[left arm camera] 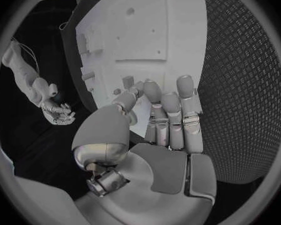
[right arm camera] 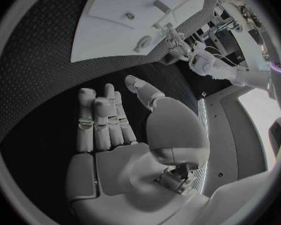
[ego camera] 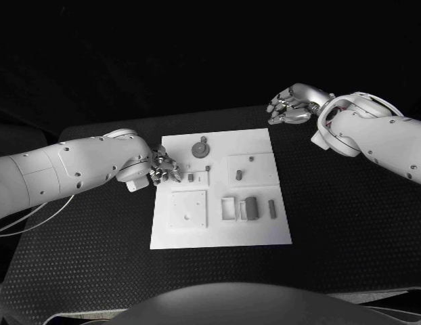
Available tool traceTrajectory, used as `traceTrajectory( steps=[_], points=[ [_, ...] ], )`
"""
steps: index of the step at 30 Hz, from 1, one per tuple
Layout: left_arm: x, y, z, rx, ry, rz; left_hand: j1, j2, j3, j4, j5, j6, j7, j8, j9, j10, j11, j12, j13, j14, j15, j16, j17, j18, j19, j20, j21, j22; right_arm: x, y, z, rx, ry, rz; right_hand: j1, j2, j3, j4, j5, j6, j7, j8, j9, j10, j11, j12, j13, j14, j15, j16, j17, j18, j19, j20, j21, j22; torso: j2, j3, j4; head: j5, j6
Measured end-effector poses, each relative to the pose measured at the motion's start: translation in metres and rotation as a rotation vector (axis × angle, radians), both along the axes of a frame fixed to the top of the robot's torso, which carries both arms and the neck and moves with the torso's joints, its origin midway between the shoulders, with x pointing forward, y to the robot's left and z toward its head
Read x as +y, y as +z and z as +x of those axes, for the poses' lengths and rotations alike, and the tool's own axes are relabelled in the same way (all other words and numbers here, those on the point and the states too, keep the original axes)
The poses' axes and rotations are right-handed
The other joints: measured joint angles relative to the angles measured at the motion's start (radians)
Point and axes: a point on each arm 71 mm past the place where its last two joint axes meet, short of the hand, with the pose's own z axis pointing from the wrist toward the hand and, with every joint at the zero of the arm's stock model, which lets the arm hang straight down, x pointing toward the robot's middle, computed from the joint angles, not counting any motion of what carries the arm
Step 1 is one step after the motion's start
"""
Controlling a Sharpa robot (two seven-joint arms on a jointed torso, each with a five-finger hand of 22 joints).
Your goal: Assemble the parts on the task board
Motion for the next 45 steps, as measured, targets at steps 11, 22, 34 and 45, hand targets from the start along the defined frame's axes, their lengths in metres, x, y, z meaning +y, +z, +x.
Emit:
traceTrajectory(
  steps=[11, 22, 34, 45],
  points=[
    [-0.0011, -0.0001, 0.0009, 0.002, 0.001, 0.006, -0.013, 0.013, 0.000, 0.000, -0.008, 0.000, 0.000, 0.005, -0.004, 0.002, -0.002, 0.004, 0.002, 0.001, 0.000, 0.000, 0.000, 0.000, 0.000, 0.000, 0.000, 0.000, 0.0000, 0.0000, -0.0001, 0.000, 0.000, 0.000, 0.000, 0.000, 0.000, 0.000, 0.000, 0.000, 0.000, 0.000, 0.000, -0.002, 0.001, 0.000, 0.001, -0.001, 0.004, 0.000, 0.000, 0.000, -0.001, 0.002, 0.000, 0.000, 0.000, 0.0005, -0.0003, 0.001, 0.000],
    [-0.0020, -0.0001, 0.0016, 0.008, -0.002, 0.014, -0.020, 0.020, 0.001, 0.000, 0.003, 0.004, 0.000, 0.013, -0.007, 0.004, -0.004, 0.008, 0.009, 0.003, 0.001, 0.012, 0.002, 0.000, 0.005, -0.002, 0.013, 0.000, -0.0013, 0.0000, -0.0001, 0.000, -0.002, -0.001, 0.000, 0.000, 0.000, 0.000, 0.000, -0.002, -0.002, 0.000, 0.000, -0.002, 0.002, 0.000, 0.001, -0.001, 0.004, 0.000, 0.000, 0.000, -0.002, 0.002, 0.000, 0.000, 0.000, 0.0007, -0.0007, -0.001, 0.000],
    [-0.0041, 0.0001, 0.0013, 0.005, -0.011, 0.023, -0.020, 0.020, 0.015, 0.008, 0.010, 0.005, -0.001, 0.026, -0.015, 0.009, -0.009, 0.014, 0.016, 0.003, 0.001, 0.023, 0.003, 0.000, 0.005, -0.002, 0.031, 0.000, -0.0013, 0.0001, -0.0002, 0.000, -0.001, -0.001, 0.000, 0.000, 0.000, 0.000, 0.000, -0.002, -0.002, 0.000, 0.000, -0.002, 0.002, 0.000, 0.001, -0.002, 0.002, 0.000, 0.000, 0.000, 0.002, 0.001, 0.000, 0.000, 0.000, 0.0007, -0.0004, -0.003, 0.000],
    [-0.0094, 0.0005, 0.0001, -0.016, -0.038, 0.046, -0.020, 0.020, 0.024, 0.008, 0.068, 0.005, -0.001, 0.042, -0.012, 0.018, -0.018, 0.019, 0.023, 0.010, -0.003, 0.030, 0.005, 0.000, 0.011, -0.004, 0.047, -0.001, -0.0019, 0.0001, -0.0002, 0.000, -0.002, -0.001, 0.000, 0.000, 0.000, 0.000, 0.000, -0.002, -0.002, 0.000, 0.000, -0.002, 0.002, 0.000, 0.000, -0.002, 0.002, 0.000, 0.000, 0.000, 0.000, -0.001, 0.000, 0.000, 0.000, 0.0004, -0.0003, -0.004, 0.000]
  ],
)
